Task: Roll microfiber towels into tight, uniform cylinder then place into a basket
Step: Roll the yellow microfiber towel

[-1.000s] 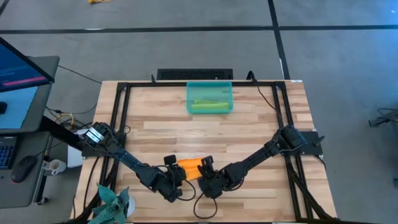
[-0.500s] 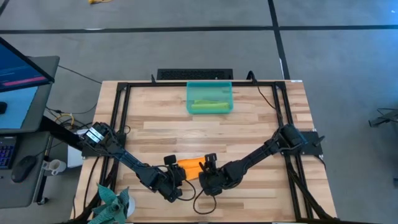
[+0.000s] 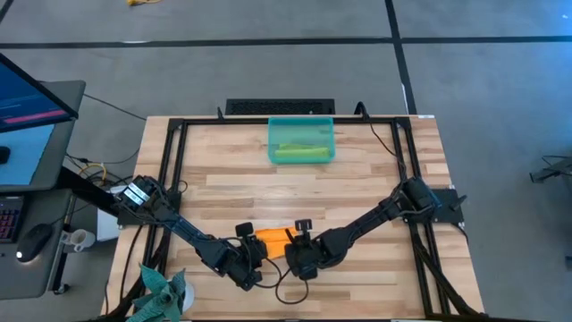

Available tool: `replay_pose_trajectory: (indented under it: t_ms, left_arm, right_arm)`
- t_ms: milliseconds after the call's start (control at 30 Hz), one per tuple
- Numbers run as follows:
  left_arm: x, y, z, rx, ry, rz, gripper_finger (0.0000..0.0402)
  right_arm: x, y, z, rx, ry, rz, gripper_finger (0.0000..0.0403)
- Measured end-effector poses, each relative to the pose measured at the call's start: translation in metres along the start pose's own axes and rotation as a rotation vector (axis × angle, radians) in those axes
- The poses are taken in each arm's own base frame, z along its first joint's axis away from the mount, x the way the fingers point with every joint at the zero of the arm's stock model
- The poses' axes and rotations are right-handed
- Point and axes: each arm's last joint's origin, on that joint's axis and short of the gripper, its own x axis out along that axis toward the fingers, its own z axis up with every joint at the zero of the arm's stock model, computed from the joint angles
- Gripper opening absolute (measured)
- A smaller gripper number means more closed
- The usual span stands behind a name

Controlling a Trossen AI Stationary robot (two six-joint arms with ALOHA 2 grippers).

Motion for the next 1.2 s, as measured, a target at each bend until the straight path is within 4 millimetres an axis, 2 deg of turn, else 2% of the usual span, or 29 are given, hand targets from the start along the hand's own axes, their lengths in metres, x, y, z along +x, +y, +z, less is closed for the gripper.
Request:
replay_pose_trajectory:
  t_ms: [133, 233, 433, 600, 900, 1200]
  left_arm:
    - [0.000, 0.000, 0.000, 0.001, 0.001, 0.003, 0.0163]
    - [0.000, 0.001, 0.000, 0.002, 0.001, 0.006, 0.0182]
    - [0.000, 0.001, 0.000, 0.017, -0.001, 0.012, 0.0213]
    - [-0.004, 0.002, 0.003, 0.113, -0.011, 0.002, 0.0215]
    - [-0.036, 0.010, 0.011, 0.188, -0.040, -0.054, 0.0210]
    - [-0.063, -0.008, 0.007, 0.412, -0.139, -0.070, 0.0209]
  right_arm:
    - [0.000, 0.000, 0.001, 0.016, -0.005, -0.002, 0.0051]
    - [0.000, 0.000, 0.001, 0.023, -0.007, -0.001, 0.0039]
    - [0.000, 0.000, 0.001, 0.058, -0.010, 0.003, 0.0050]
    - [0.000, 0.000, 0.001, 0.058, -0.010, 0.007, 0.0049]
    - [0.001, 0.000, 0.003, 0.066, -0.026, 0.017, 0.0047]
    - [0.002, -0.002, 0.003, 0.088, -0.023, 0.019, 0.0048]
